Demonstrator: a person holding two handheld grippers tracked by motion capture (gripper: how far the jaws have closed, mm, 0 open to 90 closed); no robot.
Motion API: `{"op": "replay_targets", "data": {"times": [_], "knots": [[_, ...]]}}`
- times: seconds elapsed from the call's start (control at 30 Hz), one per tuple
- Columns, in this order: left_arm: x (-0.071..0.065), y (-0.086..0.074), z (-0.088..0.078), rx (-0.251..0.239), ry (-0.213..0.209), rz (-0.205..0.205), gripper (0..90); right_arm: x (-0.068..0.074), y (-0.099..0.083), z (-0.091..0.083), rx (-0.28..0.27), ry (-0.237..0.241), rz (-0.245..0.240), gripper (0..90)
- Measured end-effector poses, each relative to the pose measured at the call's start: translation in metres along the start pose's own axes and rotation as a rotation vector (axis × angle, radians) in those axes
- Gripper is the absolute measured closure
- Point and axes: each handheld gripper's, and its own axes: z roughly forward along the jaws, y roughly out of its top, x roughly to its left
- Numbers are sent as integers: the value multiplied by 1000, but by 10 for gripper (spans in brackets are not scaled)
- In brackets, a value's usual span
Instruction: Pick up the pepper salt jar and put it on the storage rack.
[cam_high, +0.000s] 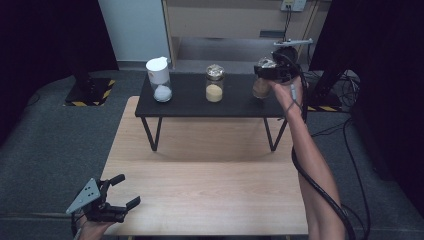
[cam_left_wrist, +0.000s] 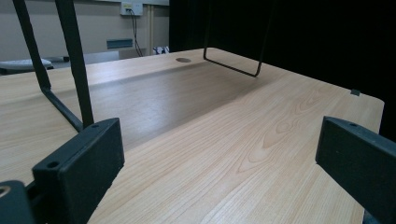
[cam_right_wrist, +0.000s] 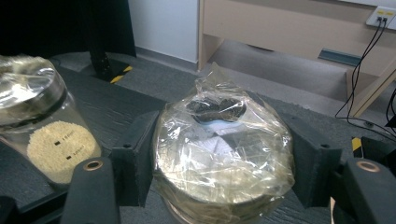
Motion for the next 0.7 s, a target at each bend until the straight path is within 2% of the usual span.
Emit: {"op": "replay_targets", "data": {"times": [0.47, 0.7], "knots": [[0, 0, 0, 1, -1, 1, 1, -2, -3, 10, 37, -1, -7, 350], [0, 0, 0, 2, -1, 1, 1, -4, -5, 13, 39, 4, 7, 350]]}}
